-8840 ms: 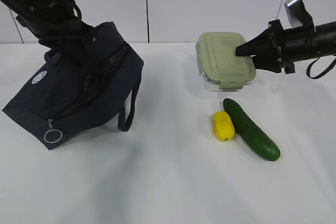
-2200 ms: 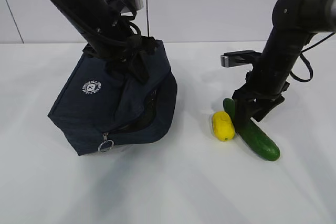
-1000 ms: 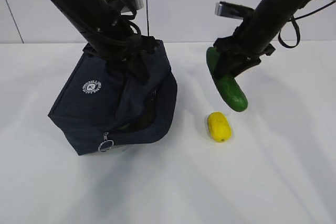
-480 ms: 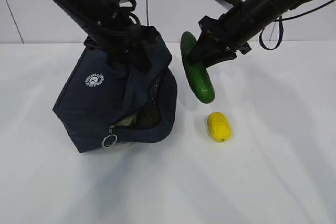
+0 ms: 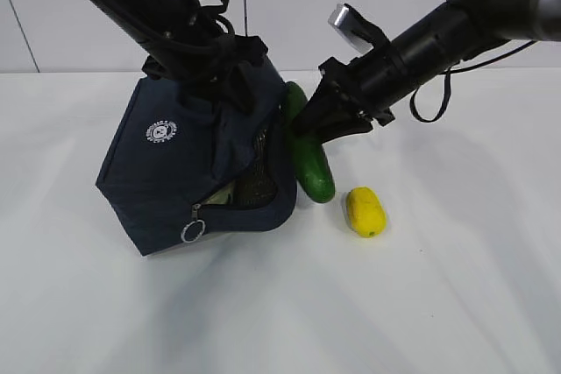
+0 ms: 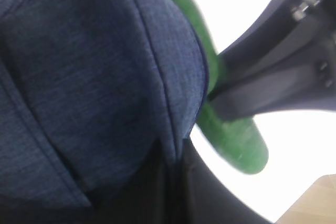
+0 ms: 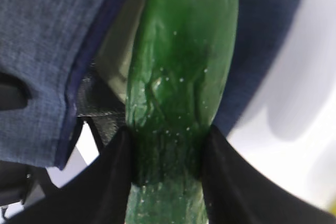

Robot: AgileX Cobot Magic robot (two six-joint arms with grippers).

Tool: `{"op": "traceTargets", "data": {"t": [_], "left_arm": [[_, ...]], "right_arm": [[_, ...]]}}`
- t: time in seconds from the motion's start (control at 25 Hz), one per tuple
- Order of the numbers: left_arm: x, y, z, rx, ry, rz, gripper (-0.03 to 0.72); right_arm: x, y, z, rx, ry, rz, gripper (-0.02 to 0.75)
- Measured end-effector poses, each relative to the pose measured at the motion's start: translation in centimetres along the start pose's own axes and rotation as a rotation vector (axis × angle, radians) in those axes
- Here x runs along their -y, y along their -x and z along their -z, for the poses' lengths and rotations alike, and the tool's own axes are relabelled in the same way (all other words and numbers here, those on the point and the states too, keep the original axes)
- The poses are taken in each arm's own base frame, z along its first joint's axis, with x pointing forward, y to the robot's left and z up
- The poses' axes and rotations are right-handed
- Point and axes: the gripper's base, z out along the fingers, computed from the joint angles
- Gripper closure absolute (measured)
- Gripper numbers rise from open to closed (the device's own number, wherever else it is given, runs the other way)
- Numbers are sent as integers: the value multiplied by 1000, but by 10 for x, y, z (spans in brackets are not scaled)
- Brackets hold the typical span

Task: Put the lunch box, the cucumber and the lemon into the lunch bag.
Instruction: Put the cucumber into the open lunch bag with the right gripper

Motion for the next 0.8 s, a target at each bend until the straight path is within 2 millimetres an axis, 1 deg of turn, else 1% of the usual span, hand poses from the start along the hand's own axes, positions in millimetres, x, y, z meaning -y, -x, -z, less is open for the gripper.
{"op": "traceTargets", "data": {"t": [0.16, 0.28, 0.56, 0.68, 0.8], "left_arm": [[0, 0, 0, 0, -2, 1, 685], [0, 0, 0, 0, -2, 1, 685], [0, 0, 0, 0, -2, 2, 685], [0, 0, 0, -1, -2, 2, 685], [0, -1, 0, -8, -3, 2, 685]], "right_arm": [[-4, 2, -19, 22, 87, 42, 450], [-2, 3, -32, 53, 154, 74, 450], [8, 8, -45, 161, 248, 59, 448], [16, 9, -54, 196, 289, 18, 422], [22, 8, -59, 210, 302, -6, 374]]}}
